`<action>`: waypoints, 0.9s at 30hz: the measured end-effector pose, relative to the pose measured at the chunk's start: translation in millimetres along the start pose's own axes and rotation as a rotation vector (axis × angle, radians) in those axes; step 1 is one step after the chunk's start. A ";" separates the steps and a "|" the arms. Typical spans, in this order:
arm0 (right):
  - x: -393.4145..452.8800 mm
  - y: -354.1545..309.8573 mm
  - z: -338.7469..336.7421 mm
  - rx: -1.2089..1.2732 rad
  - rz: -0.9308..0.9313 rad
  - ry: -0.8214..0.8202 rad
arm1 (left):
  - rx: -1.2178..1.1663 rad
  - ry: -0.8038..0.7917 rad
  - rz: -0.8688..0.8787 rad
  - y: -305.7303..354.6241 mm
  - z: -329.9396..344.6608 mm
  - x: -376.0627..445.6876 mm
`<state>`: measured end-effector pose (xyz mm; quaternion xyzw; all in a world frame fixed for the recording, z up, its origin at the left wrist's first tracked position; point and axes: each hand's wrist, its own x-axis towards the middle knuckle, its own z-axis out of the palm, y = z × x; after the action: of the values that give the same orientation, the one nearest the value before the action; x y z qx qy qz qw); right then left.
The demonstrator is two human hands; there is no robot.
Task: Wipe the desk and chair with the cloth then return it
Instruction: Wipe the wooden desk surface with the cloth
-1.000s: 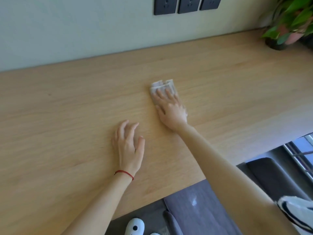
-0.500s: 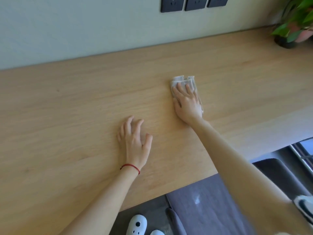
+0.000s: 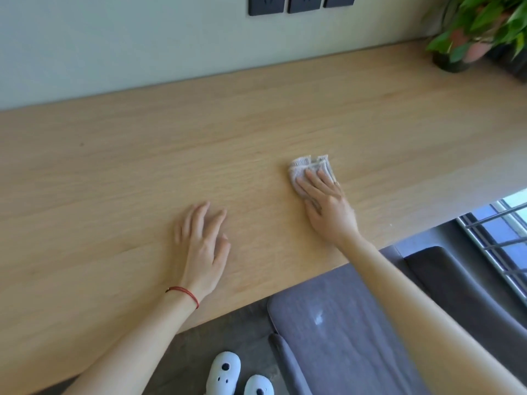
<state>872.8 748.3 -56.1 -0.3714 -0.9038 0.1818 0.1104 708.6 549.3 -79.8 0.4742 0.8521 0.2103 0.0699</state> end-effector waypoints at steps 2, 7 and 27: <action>-8.2 -30.5 19.2 -0.019 0.037 0.044 | 0.029 0.010 0.021 -1.0 0.7 -3.2; -94.3 -98.1 52.1 0.081 -0.278 -0.018 | 0.060 0.013 0.007 4.4 -3.8 -4.1; -74.4 12.8 2.0 0.013 -0.050 0.078 | 0.064 0.089 -0.104 21.8 8.0 0.3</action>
<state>932.4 703.3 -68.0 -0.3548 -0.9066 0.1700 0.1525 728.0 561.9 -77.7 0.4215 0.8841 0.1998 0.0274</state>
